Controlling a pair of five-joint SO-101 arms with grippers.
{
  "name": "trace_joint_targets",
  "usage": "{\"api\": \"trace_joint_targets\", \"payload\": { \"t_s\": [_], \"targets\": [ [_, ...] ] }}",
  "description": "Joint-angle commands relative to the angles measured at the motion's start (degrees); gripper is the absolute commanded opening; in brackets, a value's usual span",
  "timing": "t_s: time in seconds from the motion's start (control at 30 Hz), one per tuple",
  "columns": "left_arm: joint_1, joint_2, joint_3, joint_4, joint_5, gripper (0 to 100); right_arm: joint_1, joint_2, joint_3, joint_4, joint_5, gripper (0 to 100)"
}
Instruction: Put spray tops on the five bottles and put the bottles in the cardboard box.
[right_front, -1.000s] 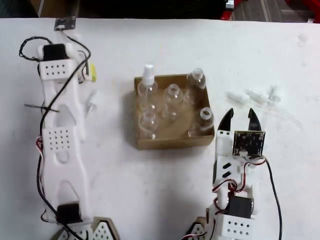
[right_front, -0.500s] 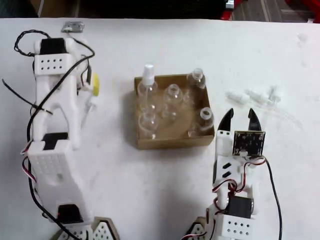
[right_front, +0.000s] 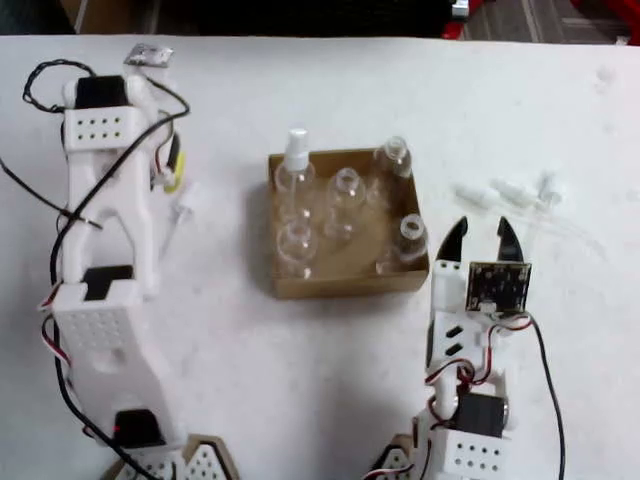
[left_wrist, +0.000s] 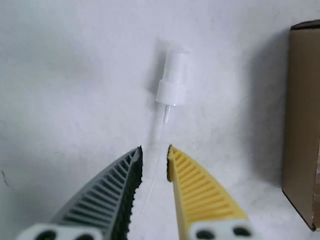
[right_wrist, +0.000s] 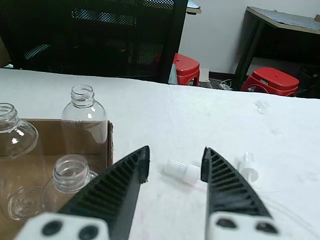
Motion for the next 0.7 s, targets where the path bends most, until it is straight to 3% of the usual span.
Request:
{"api": "trace_joint_targets", "payload": {
  "t_s": [0.0,0.13,0.33,0.67],
  "targets": [
    [-0.48,-3.12,0.09,-4.75,-2.64,8,-0.13,-0.04,0.53,-0.92,-0.09,14.9],
    [0.84,2.33,-0.53,-8.79,-6.51,10,-0.13,-0.04,0.53,-0.92,-0.09,14.9],
    [2.51,8.92,-2.90,-9.85,-6.42,28,-0.13,-0.04,0.53,-0.92,-0.09,14.9],
    [2.15,23.69,-21.45,-9.85,-6.77,27,-0.13,-0.04,0.53,-0.92,-0.09,14.9]
  ]
}}
